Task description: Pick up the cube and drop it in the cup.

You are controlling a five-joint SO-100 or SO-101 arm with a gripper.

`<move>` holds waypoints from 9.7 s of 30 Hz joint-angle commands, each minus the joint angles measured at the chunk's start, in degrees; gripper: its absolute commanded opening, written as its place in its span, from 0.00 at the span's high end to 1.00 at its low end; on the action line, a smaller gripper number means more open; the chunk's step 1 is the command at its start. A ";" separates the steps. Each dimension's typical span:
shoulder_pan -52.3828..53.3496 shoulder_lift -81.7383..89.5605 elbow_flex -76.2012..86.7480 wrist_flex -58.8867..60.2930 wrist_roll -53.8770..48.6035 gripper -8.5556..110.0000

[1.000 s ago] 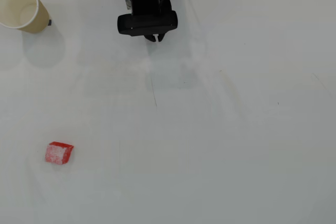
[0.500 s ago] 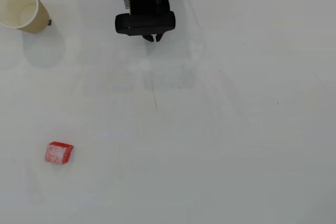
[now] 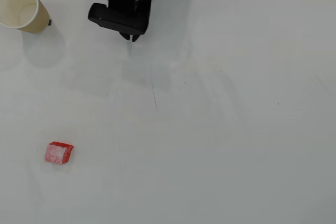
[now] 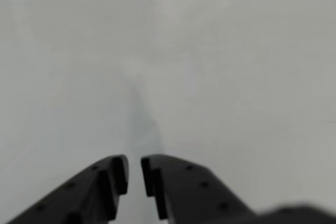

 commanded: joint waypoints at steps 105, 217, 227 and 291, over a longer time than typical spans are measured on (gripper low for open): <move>9.40 -67.24 -49.57 -61.88 0.88 0.63; 7.56 -135.09 -110.57 -74.53 0.88 0.63; 8.70 -137.02 -112.68 -74.44 0.79 0.63; 9.67 -116.37 -94.39 -74.71 0.88 0.89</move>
